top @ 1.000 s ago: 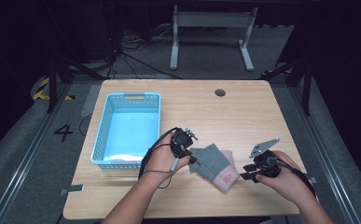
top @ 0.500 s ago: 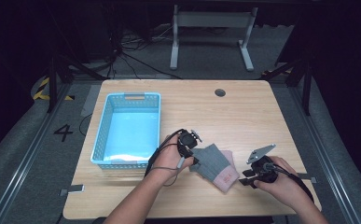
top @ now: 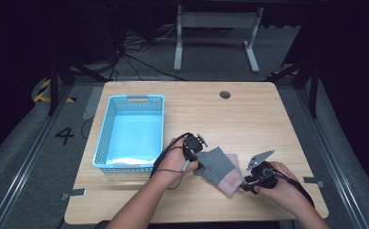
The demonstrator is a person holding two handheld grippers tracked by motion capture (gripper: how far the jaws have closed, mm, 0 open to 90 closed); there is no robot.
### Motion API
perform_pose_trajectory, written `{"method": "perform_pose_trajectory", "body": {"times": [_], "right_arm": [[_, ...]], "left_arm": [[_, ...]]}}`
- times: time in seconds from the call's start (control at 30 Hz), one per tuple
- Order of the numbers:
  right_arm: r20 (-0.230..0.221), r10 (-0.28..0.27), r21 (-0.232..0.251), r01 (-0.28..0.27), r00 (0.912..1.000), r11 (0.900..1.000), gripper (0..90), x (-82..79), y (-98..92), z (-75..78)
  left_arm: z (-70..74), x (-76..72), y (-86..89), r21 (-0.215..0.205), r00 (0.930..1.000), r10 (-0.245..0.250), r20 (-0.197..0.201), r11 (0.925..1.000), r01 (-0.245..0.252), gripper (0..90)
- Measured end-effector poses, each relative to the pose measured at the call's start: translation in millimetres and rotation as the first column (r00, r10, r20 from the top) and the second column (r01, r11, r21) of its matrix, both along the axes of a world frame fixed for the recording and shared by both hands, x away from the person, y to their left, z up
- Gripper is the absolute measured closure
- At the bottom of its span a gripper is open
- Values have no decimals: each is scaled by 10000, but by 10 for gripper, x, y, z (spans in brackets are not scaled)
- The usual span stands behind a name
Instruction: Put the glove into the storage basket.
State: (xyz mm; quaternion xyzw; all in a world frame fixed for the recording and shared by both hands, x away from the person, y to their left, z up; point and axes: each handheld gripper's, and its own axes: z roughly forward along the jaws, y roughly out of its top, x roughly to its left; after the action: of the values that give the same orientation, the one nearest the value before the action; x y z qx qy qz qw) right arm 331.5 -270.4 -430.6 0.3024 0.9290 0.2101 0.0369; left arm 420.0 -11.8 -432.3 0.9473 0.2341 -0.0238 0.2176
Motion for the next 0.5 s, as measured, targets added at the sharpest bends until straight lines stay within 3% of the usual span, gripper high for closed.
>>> {"method": "perform_pose_trajectory", "body": {"times": [0.27, 0.5], "right_arm": [[21, -7, -99, 7, 10000, 10000, 664, 4, 40, -33], [40, -3, -144, 4, 10000, 9999, 672, 0, 50, -38]], "left_arm": [[18, -24, -29, -185, 9994, -334, -113, 9993, 332, 641], [35, -44, -57, 15, 9990, -438, -101, 9990, 438, 702]]}}
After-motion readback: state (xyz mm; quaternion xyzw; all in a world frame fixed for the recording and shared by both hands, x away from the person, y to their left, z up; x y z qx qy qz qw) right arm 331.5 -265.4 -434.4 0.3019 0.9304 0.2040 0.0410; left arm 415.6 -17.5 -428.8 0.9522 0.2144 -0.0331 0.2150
